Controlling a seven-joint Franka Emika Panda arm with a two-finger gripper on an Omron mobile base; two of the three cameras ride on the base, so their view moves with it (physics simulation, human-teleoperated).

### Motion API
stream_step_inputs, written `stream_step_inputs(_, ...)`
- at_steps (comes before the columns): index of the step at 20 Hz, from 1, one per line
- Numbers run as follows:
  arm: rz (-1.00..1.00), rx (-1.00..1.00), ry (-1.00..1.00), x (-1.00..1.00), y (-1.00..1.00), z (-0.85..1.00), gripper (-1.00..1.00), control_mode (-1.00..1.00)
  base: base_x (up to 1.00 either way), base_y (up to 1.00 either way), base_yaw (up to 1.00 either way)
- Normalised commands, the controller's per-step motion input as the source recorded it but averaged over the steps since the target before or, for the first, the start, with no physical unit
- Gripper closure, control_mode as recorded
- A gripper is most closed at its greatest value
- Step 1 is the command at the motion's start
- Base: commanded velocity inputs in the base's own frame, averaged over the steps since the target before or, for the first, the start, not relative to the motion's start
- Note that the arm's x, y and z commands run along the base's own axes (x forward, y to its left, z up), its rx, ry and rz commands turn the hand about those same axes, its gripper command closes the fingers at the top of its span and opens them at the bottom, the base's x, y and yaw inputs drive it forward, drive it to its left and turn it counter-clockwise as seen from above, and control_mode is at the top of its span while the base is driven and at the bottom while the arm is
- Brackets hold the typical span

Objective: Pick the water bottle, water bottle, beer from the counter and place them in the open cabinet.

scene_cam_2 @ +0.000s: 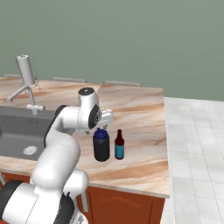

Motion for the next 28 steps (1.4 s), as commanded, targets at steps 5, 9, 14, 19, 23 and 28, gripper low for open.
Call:
stream_step_inputs(5,0.0,0.0,0.0,0.13,0.0,-0.08,-1.0,-1.0,0.0,0.0,0.0)
stream_step_inputs(9,0.0,0.0,0.0,0.16,0.0,-0.05,-1.0,-1.0,0.0,0.0,0.0)
stream_step_inputs(14,0.0,0.0,0.0,0.15,0.0,-0.05,-1.0,-1.0,0.0,0.0,0.0)
stream_step_inputs(19,0.0,0.0,0.0,0.11,0.0,-0.06,-1.0,-1.0,0.0,0.0,0.0)
stream_step_inputs(23,0.0,0.0,0.0,0.08,0.0,-0.08,-1.0,-1.0,0.0,0.0,0.0)
stream_step_inputs(28,0.0,0.0,0.0,0.1,0.0,-0.09,-1.0,-1.0,0.0,0.0,0.0)
